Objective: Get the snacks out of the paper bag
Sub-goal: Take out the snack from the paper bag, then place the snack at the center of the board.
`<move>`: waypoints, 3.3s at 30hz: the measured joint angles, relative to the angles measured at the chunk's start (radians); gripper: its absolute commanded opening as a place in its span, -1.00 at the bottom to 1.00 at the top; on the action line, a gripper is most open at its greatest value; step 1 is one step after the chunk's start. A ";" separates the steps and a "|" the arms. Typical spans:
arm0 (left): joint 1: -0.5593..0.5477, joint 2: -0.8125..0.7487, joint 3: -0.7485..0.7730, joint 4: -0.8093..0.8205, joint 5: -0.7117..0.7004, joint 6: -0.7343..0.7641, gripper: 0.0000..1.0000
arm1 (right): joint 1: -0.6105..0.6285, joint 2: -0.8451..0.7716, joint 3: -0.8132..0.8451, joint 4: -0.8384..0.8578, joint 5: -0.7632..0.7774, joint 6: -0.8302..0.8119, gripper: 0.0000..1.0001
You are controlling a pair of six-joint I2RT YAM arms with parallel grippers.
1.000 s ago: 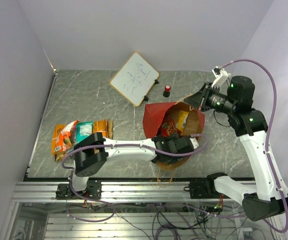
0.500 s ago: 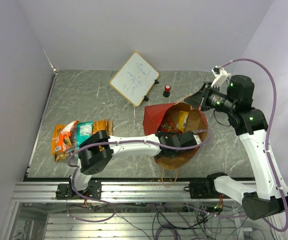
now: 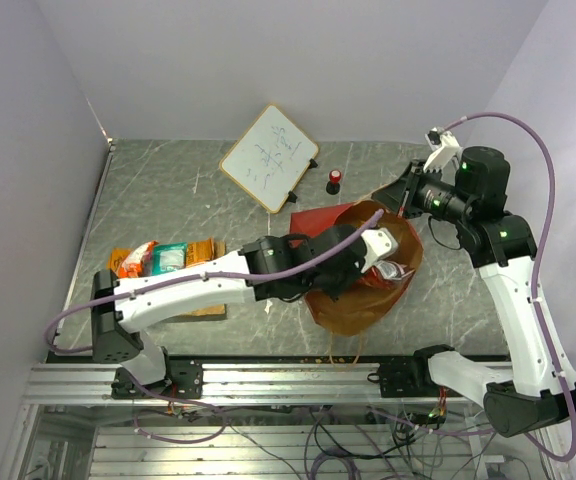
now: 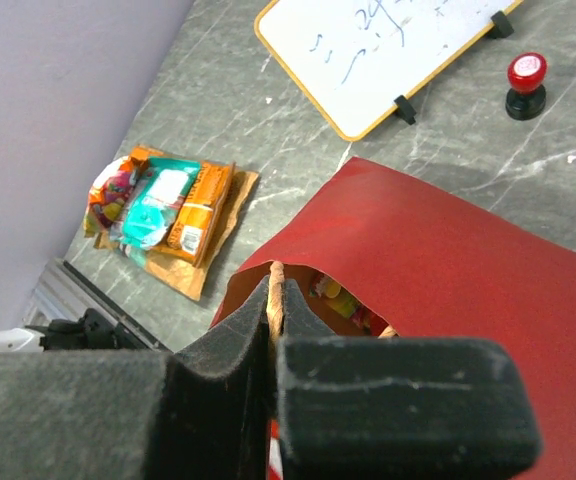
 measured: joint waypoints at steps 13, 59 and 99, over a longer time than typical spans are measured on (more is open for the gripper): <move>0.006 -0.155 0.243 -0.128 0.053 -0.074 -0.86 | 0.000 0.021 0.001 0.003 0.018 -0.035 -1.00; 0.367 -0.112 -0.296 0.116 -0.536 -0.385 -0.86 | -0.001 0.000 0.124 -0.130 0.370 -0.166 -1.00; 0.423 -0.356 -0.742 0.426 0.431 -0.495 0.81 | 0.053 0.079 0.210 -0.175 0.282 -0.600 -1.00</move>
